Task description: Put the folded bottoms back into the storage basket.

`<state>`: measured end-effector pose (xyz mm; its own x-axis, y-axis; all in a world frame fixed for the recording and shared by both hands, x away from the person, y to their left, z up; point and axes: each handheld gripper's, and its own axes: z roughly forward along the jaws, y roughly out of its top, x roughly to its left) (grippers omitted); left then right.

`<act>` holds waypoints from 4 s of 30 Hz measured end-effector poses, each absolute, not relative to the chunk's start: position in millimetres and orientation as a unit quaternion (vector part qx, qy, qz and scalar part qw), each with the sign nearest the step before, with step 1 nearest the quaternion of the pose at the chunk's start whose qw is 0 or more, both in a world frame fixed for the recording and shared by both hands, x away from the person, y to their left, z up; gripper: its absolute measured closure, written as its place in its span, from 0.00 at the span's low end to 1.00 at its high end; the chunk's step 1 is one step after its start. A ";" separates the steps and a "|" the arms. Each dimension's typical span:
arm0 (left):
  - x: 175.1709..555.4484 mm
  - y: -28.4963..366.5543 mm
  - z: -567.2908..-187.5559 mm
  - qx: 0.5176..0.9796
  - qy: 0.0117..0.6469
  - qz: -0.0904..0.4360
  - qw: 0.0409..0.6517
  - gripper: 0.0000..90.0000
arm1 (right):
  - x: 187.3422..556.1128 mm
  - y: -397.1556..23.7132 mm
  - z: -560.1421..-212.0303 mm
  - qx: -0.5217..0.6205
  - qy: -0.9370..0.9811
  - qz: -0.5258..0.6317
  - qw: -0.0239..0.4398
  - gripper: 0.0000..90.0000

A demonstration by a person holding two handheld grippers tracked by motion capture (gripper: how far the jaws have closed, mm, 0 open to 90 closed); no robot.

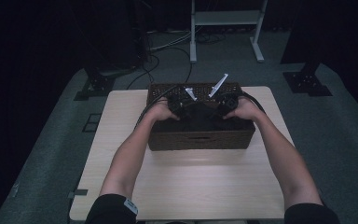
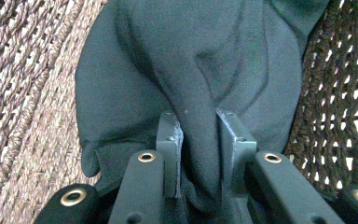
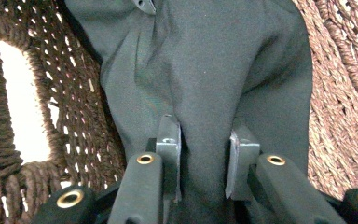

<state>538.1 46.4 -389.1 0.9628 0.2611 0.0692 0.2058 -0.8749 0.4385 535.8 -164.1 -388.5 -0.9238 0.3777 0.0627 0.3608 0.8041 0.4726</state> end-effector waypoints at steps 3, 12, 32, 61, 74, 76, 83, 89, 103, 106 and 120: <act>538.8 45.8 -391.1 0.966 0.124 0.064 0.220 0.80 | 536.4 -162.9 -390.2 0.196 0.950 0.241 0.018 0.78; 542.1 44.4 -394.6 0.967 0.130 0.068 0.210 0.80 | 539.1 -160.6 -393.4 0.199 0.951 0.236 0.020 0.77; 548.0 46.9 -400.1 0.964 0.169 0.076 0.192 0.54 | 541.6 -164.3 -391.7 0.221 0.946 0.234 0.037 0.67; 533.9 59.6 -385.5 0.953 0.179 0.085 0.228 0.36 | 528.5 -170.6 -379.5 0.228 0.937 0.259 0.044 0.59; 514.2 60.1 -369.1 0.950 0.173 0.099 0.242 0.32 | 506.1 -181.6 -365.8 0.224 0.932 0.279 0.056 0.55; 511.8 60.6 -368.6 0.949 0.173 0.100 0.244 0.31 | 502.9 -184.5 -364.5 0.225 0.932 0.279 0.056 0.54; 505.1 62.5 -365.6 0.949 0.175 0.089 0.245 0.31 | 493.1 -192.3 -359.4 0.226 0.927 0.293 0.060 0.54; 499.4 65.7 -356.7 0.945 0.175 0.087 0.261 0.30 | 486.1 -194.5 -357.0 0.222 0.927 0.296 0.060 0.53; 480.2 75.9 -339.3 0.942 0.167 0.093 0.275 0.26 | 471.5 -195.8 -341.5 0.209 0.924 0.314 0.066 0.49; 477.2 79.3 -337.6 0.942 0.168 0.096 0.274 0.24 | 468.3 -196.5 -338.7 0.208 0.924 0.315 0.067 0.47; 461.2 85.1 -334.8 0.942 0.164 0.095 0.279 0.21 | 450.9 -205.9 -337.2 0.213 0.920 0.322 0.067 0.41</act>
<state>461.2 85.1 -334.8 0.9285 0.3610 0.0871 0.2553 -0.7908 0.5563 450.9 -205.9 -337.2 -0.9000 0.4357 0.0140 0.3492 0.7014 0.6214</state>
